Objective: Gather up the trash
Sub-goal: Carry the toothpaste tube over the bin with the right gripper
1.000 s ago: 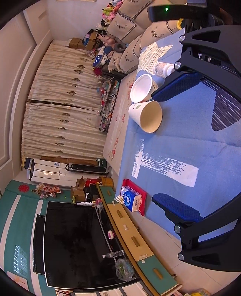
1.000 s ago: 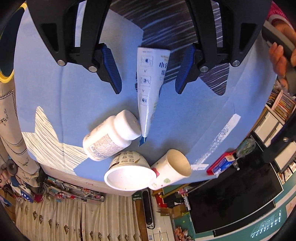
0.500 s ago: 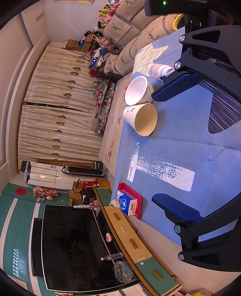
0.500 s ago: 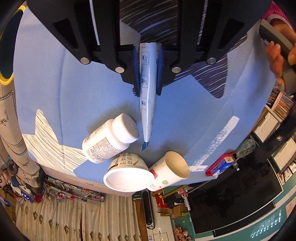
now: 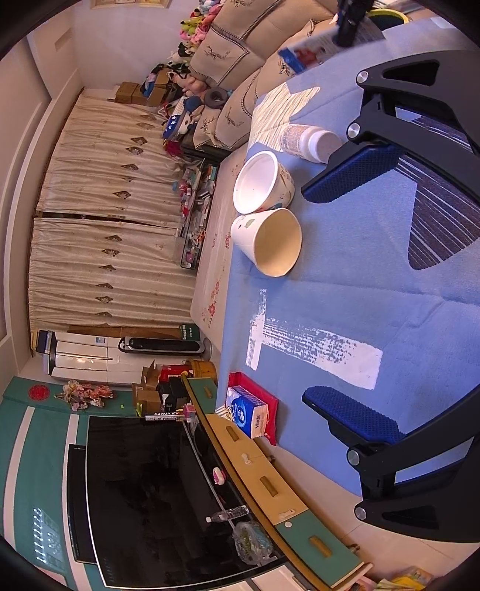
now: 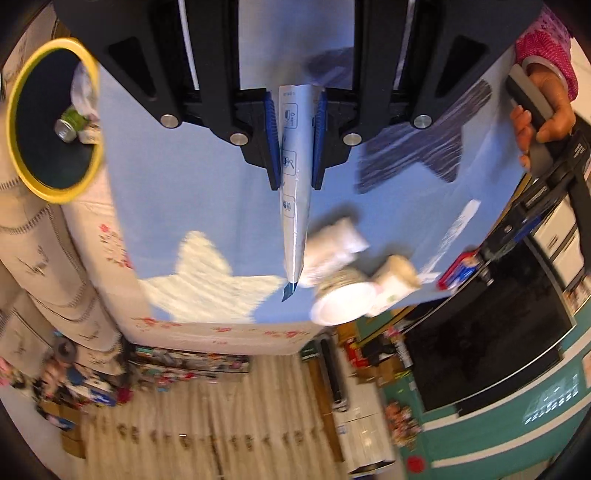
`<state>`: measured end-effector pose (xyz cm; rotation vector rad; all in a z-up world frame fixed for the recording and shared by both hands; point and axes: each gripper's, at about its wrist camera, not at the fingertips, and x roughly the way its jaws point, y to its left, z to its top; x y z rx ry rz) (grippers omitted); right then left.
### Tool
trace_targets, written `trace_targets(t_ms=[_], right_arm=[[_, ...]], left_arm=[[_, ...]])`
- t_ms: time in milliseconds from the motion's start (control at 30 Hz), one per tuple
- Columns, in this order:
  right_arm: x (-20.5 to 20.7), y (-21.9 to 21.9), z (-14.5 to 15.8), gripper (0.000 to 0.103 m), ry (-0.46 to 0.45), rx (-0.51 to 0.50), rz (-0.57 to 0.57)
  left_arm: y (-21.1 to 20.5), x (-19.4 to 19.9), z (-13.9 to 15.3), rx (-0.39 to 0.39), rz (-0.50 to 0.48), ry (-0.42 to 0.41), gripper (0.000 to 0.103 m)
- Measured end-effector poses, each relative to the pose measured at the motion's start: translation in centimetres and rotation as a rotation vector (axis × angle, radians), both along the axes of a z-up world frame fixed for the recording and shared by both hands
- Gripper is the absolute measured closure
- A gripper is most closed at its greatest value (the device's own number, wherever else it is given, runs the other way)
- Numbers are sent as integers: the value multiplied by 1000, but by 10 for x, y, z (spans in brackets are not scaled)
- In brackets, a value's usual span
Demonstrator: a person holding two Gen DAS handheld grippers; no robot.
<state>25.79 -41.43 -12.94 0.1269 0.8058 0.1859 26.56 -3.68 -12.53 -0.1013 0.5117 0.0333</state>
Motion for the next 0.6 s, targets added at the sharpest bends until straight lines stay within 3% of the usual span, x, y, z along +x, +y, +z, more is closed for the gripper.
trace_targets(t_ms=[300,600], right_arm=[[-3,-137,-34,85,60,14,-352],[-8,-191,-69,80,120,-15,-522]], left_arm=[[-4,4,-5,18,-11,16,5],[-8,7,-10,29,-26,33,5]])
